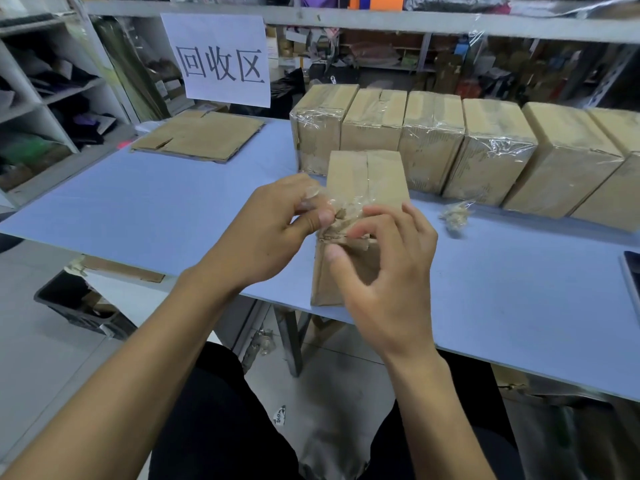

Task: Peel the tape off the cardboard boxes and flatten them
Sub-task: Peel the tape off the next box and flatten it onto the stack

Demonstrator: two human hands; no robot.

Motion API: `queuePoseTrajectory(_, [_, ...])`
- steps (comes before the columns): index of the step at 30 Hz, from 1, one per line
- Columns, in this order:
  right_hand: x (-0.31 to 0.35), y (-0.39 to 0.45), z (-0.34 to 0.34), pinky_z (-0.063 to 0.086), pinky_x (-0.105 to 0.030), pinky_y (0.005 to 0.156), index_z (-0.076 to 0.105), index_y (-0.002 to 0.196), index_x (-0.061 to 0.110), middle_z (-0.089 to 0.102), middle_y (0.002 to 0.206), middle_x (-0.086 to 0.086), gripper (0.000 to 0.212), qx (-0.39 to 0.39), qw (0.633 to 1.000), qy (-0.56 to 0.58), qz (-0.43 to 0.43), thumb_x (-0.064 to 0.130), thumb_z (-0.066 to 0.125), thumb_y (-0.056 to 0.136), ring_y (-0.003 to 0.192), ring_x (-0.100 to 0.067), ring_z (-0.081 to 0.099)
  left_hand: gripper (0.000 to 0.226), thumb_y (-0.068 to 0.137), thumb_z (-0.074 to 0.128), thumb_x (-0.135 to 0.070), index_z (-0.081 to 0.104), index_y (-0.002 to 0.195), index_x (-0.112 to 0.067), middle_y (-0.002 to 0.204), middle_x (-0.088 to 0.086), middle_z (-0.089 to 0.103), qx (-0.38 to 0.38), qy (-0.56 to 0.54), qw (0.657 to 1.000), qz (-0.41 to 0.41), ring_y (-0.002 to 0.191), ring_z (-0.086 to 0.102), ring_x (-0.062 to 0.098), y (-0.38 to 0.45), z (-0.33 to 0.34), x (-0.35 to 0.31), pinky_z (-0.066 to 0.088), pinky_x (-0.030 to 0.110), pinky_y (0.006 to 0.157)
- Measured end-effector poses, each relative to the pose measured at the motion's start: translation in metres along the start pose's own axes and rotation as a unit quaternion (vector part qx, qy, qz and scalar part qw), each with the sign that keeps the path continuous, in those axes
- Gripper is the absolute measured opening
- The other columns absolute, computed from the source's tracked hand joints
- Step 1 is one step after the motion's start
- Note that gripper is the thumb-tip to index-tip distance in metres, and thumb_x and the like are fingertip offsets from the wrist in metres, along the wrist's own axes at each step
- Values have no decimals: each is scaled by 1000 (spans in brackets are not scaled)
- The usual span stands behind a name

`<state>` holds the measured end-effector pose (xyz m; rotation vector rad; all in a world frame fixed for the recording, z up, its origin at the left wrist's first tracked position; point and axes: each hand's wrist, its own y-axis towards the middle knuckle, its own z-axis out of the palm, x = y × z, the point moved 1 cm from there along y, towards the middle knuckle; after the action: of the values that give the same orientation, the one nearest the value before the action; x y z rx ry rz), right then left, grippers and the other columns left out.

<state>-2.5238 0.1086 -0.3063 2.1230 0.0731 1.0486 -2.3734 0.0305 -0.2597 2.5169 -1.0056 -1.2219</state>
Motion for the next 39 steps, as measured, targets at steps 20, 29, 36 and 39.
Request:
queuePoseTrajectory(20, [-11, 3, -9, 15, -14, 113, 54, 93, 18, 54, 131, 2, 38, 34, 999, -1, 2, 41, 75, 69, 139, -33, 30, 37, 100, 44, -37, 64, 95, -6, 74, 2, 62, -13, 108, 991, 82, 67, 55, 26, 2, 3, -1, 47, 44, 61])
queuePoseTrajectory(29, [-19, 7, -33, 26, -31, 116, 52, 89, 17, 54, 136, 9, 43, 100, 993, 50, -46, 32, 79, 59, 141, -25, 32, 17, 96, 50, -22, 62, 95, -9, 92, 3, 67, -41, 59, 995, 65, 71, 63, 12, 22, -2, -10, 51, 35, 70])
queuePoseTrajectory(36, [-22, 6, -38, 23, -26, 116, 43, 93, 28, 48, 144, 15, 43, 116, 991, 70, -18, 37, 74, 64, 146, -19, 23, 42, 83, 67, -7, 65, 122, -23, 112, -5, 43, -96, 121, 986, 68, 90, 44, 11, 25, 17, -20, 40, 17, 76])
queuePoseTrajectory(39, [-24, 6, -38, 24, -29, 117, 44, 93, 25, 50, 137, 17, 42, 112, 991, 72, -12, 39, 73, 66, 143, -11, 24, 42, 78, 54, -6, 71, 116, -14, 103, 2, 59, -74, 148, 983, 75, 89, 52, 18, 27, 24, -24, 45, 27, 74])
